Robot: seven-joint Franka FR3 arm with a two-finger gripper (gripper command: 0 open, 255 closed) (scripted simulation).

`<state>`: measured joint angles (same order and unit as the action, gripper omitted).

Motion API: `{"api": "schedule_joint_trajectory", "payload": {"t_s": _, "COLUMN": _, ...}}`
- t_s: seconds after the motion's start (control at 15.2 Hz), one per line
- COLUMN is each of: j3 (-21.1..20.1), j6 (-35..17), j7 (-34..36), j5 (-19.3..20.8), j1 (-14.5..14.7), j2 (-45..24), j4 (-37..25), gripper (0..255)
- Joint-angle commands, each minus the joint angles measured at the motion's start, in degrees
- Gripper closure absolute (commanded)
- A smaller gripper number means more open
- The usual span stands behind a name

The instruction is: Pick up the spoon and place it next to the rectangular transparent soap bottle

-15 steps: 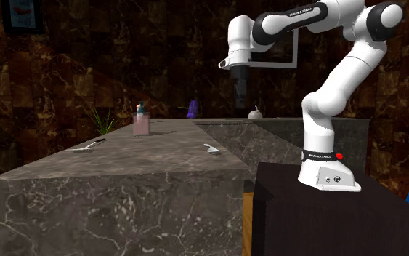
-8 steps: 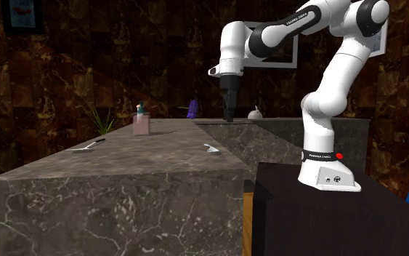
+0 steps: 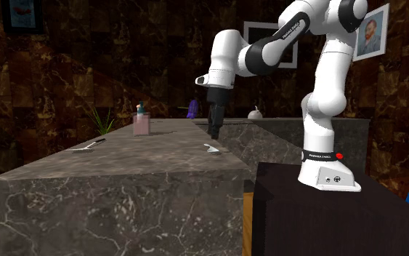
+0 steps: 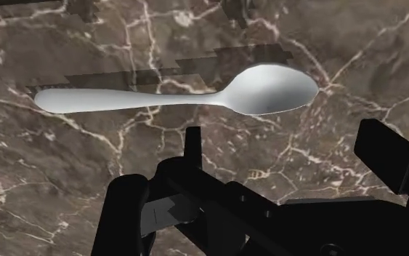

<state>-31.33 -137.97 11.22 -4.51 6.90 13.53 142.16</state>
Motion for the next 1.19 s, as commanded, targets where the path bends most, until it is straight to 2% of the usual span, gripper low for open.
{"api": "schedule_joint_trajectory", "payload": {"t_s": 0.0, "j3": -1.19, "j6": -2.57, "j7": 1.67, "j5": 1.97, "j1": -0.51, "j2": -2.54, "j4": -0.44, "gripper": 0}}
{"api": "schedule_joint_trajectory", "payload": {"t_s": 0.46, "j3": -2.27, "j6": -7.99, "j7": 4.84, "j5": 6.36, "j1": -1.88, "j2": -7.71, "j4": 0.52, "gripper": 0}}
{"api": "schedule_joint_trajectory", "payload": {"t_s": 0.92, "j3": -2.25, "j6": -7.98, "j7": 4.83, "j5": 6.35, "j1": -1.85, "j2": -7.7, "j4": 0.53, "gripper": 0}}
{"api": "schedule_joint_trajectory", "payload": {"t_s": 0.99, "j3": -2.25, "j6": -7.98, "j7": 4.83, "j5": 6.35, "j1": -1.85, "j2": -7.7, "j4": 0.53, "gripper": 255}}
{"api": "schedule_joint_trajectory", "payload": {"t_s": 1.12, "j3": -2.25, "j6": -7.98, "j7": 4.83, "j5": 6.35, "j1": -1.85, "j2": -7.7, "j4": 0.53, "gripper": 255}}
